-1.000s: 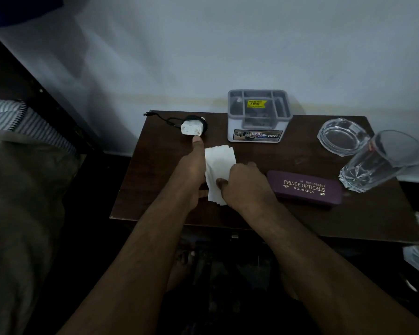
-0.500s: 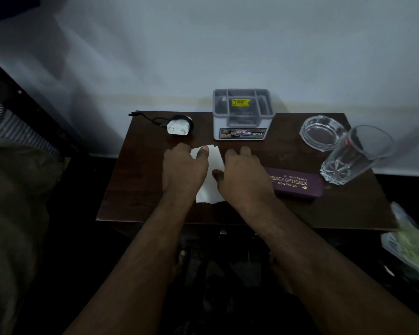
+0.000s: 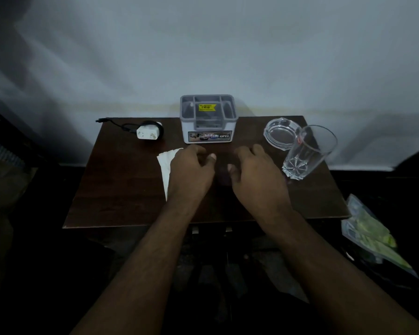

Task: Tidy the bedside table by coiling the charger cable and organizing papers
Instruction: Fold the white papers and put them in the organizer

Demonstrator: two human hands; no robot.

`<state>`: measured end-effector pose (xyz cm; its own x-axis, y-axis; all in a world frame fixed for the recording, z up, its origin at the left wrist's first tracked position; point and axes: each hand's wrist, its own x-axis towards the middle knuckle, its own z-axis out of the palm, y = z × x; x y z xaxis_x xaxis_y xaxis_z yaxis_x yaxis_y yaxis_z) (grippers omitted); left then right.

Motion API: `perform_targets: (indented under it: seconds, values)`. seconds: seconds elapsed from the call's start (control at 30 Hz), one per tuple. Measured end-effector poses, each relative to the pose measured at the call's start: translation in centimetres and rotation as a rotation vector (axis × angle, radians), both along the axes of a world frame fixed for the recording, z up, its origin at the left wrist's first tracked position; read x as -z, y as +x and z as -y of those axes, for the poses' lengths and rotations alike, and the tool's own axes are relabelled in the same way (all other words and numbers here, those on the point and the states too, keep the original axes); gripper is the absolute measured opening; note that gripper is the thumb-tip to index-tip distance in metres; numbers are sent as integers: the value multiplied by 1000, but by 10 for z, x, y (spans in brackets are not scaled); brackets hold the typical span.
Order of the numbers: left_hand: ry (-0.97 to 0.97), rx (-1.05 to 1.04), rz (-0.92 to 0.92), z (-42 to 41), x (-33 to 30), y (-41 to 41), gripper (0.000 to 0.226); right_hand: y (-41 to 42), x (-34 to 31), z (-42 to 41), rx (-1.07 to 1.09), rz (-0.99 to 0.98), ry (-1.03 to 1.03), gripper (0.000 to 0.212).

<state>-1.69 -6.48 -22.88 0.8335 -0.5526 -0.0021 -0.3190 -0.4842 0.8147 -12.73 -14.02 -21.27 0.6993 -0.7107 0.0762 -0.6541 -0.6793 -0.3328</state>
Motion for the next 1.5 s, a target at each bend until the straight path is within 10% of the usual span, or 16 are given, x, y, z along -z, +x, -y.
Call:
perform_targets:
  seconds: [0.6, 0.83, 1.13, 1.3, 1.5]
  values:
    - [198, -39, 104, 13, 13, 15, 38, -3, 13, 32, -104, -41, 72, 42]
    - [536, -292, -81, -2, 18, 28, 82, 37, 21, 7, -188, -13, 79, 37]
    - [257, -159, -283, -15, 27, 42, 57, 38, 24, 4, -166, 2, 113, 36]
    - [-207, -20, -517, -22, 8, 49, 26, 40, 19, 7, -2, 359, 516, 51]
    - [-252, 236, -491, -44, 2, 54, 25, 37, 13, 7, -120, 513, 1128, 27]
